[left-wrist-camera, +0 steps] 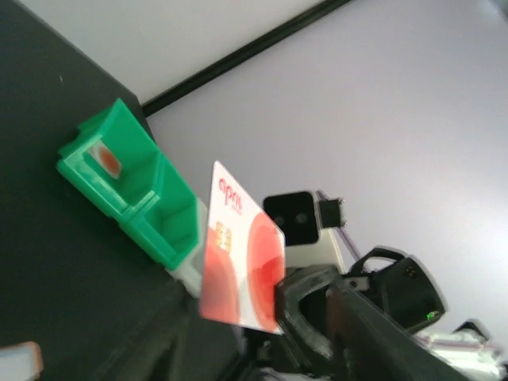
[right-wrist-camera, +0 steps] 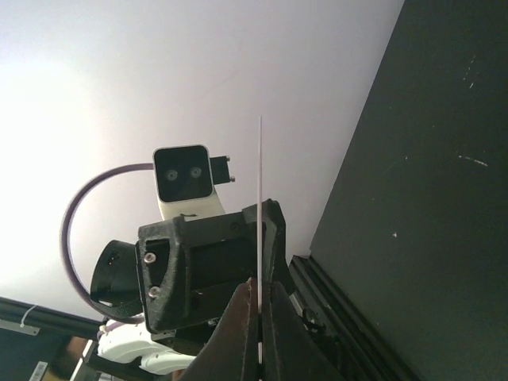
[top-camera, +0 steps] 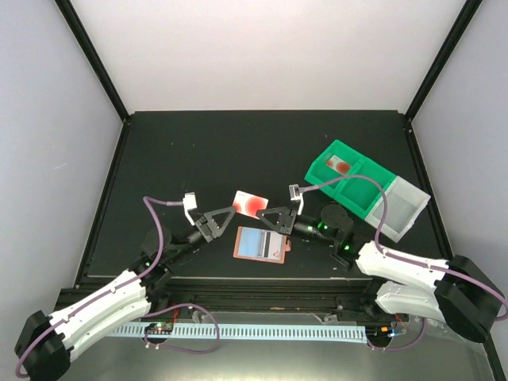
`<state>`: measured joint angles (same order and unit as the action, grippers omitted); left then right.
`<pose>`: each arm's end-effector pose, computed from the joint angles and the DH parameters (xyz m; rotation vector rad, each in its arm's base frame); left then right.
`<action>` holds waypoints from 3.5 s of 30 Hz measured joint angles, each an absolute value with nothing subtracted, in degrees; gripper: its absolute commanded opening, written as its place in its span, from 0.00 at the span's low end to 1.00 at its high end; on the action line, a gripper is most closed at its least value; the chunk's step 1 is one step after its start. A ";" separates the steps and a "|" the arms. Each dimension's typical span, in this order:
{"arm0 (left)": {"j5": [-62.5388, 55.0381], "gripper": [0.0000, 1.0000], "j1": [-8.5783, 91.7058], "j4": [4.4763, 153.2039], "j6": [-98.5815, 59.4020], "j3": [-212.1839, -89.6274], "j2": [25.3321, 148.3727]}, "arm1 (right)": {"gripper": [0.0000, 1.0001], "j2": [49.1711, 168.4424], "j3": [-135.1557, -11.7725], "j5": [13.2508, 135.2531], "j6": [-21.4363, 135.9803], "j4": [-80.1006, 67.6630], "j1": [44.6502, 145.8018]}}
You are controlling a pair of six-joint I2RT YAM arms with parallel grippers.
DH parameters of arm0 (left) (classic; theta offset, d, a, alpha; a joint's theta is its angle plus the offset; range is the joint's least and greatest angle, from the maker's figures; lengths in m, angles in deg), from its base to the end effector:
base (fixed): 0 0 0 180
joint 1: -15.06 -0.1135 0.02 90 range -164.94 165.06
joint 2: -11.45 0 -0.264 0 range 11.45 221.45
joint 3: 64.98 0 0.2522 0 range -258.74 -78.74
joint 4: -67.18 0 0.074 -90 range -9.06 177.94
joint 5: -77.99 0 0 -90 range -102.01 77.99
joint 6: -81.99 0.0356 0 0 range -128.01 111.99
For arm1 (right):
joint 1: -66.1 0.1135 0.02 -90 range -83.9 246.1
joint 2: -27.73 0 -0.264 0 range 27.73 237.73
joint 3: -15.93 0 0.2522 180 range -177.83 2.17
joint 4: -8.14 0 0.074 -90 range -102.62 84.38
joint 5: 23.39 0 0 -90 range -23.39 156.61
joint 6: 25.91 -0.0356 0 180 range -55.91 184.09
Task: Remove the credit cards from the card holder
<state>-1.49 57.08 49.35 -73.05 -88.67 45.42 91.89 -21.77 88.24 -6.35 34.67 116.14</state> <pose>0.1125 -0.1101 0.2303 -0.1606 1.6642 -1.6171 0.1427 0.1907 0.2389 -0.0213 1.9443 1.8411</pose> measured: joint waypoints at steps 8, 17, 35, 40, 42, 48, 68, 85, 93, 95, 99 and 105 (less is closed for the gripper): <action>-1.36 0.99 57.08 61.15 -66.53 -91.75 42.60 | 0.01 84.50 -22.15 85.18 -0.62 23.87 115.40; -1.44 0.99 57.08 76.34 -55.28 -96.87 43.32 | 0.01 79.23 -27.30 81.51 9.85 4.20 105.32; 0.89 0.99 57.08 88.71 -44.06 -98.05 51.35 | 0.01 98.40 -47.70 78.38 23.44 -23.40 77.48; 2.10 0.99 57.08 89.39 -42.77 -98.13 51.32 | 0.01 106.68 -52.00 76.81 24.58 -25.59 74.31; 2.58 0.99 57.08 89.83 -42.38 -98.13 51.19 | 0.01 109.96 -53.64 76.50 24.62 -26.05 73.39; 2.99 0.99 57.08 92.08 -41.31 -98.13 49.18 | 0.01 119.38 -60.59 75.89 24.62 -27.16 72.47; 1.46 0.99 57.08 94.62 -41.11 -98.13 44.07 | 0.05 134.90 -73.62 69.90 23.75 -30.57 71.20; 0.57 0.99 57.08 95.01 -41.90 -98.11 43.30 | 0.33 138.16 -78.60 69.73 22.63 -32.91 69.32; 0.61 0.97 57.08 94.22 -42.58 -98.05 47.39 | 0.42 138.03 -78.76 69.86 22.44 -36.28 69.30; 0.59 0.97 57.08 94.13 -42.62 -98.03 49.12 | 0.43 137.70 -79.00 69.75 22.55 -37.37 69.32; 0.61 0.97 57.08 93.65 -42.69 -98.00 52.92 | 0.44 137.33 -82.36 69.49 22.61 -41.17 69.26; 1.40 0.96 57.08 93.00 -42.69 -98.00 59.48 | 0.45 133.15 -82.36 71.04 24.58 -42.57 69.26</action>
